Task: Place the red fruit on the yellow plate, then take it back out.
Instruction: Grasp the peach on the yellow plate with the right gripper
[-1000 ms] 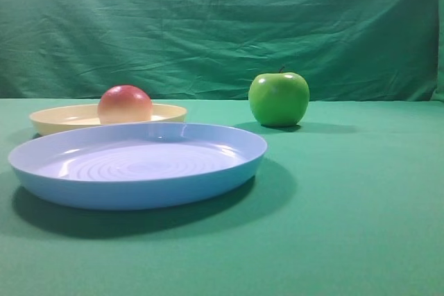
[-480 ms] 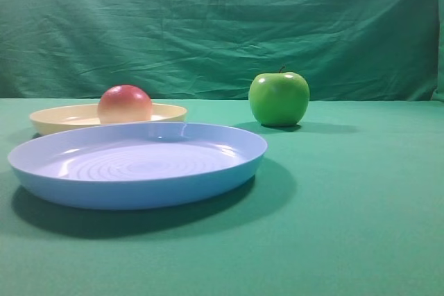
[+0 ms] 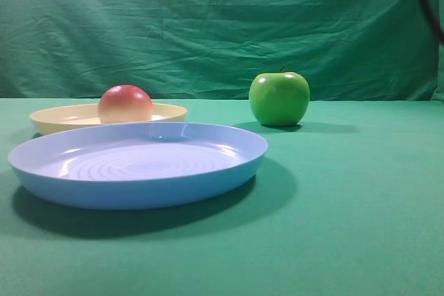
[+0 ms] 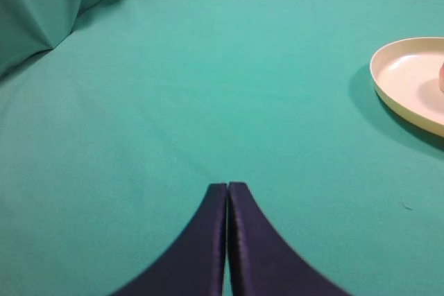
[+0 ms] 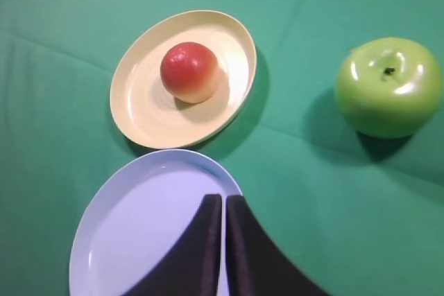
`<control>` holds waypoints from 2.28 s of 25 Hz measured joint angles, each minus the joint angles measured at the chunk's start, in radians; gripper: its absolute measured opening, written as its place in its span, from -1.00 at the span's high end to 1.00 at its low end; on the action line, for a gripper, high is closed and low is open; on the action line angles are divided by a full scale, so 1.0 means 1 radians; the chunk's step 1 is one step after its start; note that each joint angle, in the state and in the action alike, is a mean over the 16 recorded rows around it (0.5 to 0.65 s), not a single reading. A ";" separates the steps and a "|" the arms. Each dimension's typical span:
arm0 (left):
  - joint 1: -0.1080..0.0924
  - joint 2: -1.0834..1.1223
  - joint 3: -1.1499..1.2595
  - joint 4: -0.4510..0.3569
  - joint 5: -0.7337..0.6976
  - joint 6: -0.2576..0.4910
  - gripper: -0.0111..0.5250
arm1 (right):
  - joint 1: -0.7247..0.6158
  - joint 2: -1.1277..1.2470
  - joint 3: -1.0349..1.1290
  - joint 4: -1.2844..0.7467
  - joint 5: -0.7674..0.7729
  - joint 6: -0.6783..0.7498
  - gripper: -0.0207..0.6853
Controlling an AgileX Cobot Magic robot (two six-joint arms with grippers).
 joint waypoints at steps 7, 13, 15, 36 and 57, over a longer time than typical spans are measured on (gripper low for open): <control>0.000 0.000 0.000 0.000 0.000 0.000 0.96 | 0.000 0.153 -0.115 0.238 0.027 -0.284 0.94; 0.000 0.000 0.000 0.000 0.000 0.000 0.96 | 0.005 0.283 -0.302 0.114 0.097 -0.212 0.94; 0.000 0.000 0.000 0.000 0.000 0.000 0.96 | 0.014 0.327 -0.378 0.011 0.125 -0.133 0.94; 0.000 0.000 0.000 0.000 0.000 0.000 0.96 | 0.226 0.704 -0.934 -0.880 0.237 0.457 0.28; 0.000 0.000 0.000 0.000 0.000 0.000 0.96 | 0.239 0.889 -0.941 -0.809 0.032 0.426 -0.48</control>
